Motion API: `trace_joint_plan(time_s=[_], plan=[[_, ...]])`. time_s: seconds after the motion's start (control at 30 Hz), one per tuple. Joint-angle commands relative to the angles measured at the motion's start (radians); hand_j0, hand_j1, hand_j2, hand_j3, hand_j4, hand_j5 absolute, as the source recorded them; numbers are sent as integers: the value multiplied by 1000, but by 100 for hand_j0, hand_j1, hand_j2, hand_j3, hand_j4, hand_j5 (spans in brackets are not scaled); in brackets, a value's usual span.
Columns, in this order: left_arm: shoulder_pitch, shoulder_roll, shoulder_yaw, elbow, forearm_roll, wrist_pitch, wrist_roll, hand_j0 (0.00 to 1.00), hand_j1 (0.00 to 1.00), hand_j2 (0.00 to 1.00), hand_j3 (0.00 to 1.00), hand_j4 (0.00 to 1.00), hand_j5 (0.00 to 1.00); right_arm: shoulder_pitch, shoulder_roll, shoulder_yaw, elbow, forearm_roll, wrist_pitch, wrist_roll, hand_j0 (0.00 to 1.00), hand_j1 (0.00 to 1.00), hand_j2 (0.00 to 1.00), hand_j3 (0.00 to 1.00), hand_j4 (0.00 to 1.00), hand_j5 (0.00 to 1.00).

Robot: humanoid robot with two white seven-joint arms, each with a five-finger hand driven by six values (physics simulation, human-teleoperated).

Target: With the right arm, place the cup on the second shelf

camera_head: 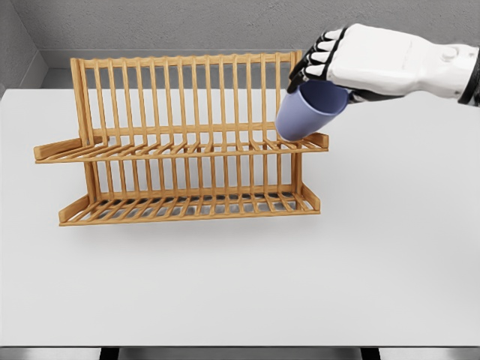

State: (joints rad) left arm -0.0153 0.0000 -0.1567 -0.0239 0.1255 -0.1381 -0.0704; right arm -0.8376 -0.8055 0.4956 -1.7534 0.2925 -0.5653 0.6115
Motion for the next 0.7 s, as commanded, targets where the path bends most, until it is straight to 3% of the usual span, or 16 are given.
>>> trace_joint_plan(time_s=[0.0, 0.57, 0.63, 0.67], plan=[[0, 0, 0, -1, 0, 0, 0, 100, 100, 100, 100, 100, 100, 0, 0, 21, 0, -4, -1, -1, 66, 66, 66, 66, 66, 66], [0, 0, 0, 1, 0, 0, 0, 100, 100, 100, 100, 100, 100, 14, -8, 87, 0, -4, -27, -1, 69, 69, 69, 69, 69, 69], [0, 0, 0, -1, 0, 0, 0, 100, 100, 100, 100, 100, 100, 14, -8, 87, 0, -4, -24, -1, 84, 84, 84, 84, 84, 84], [0, 0, 0, -1, 0, 0, 0, 100, 100, 100, 100, 100, 100, 14, -6, 87, 0, -4, -22, -1, 98, 98, 98, 98, 98, 98]])
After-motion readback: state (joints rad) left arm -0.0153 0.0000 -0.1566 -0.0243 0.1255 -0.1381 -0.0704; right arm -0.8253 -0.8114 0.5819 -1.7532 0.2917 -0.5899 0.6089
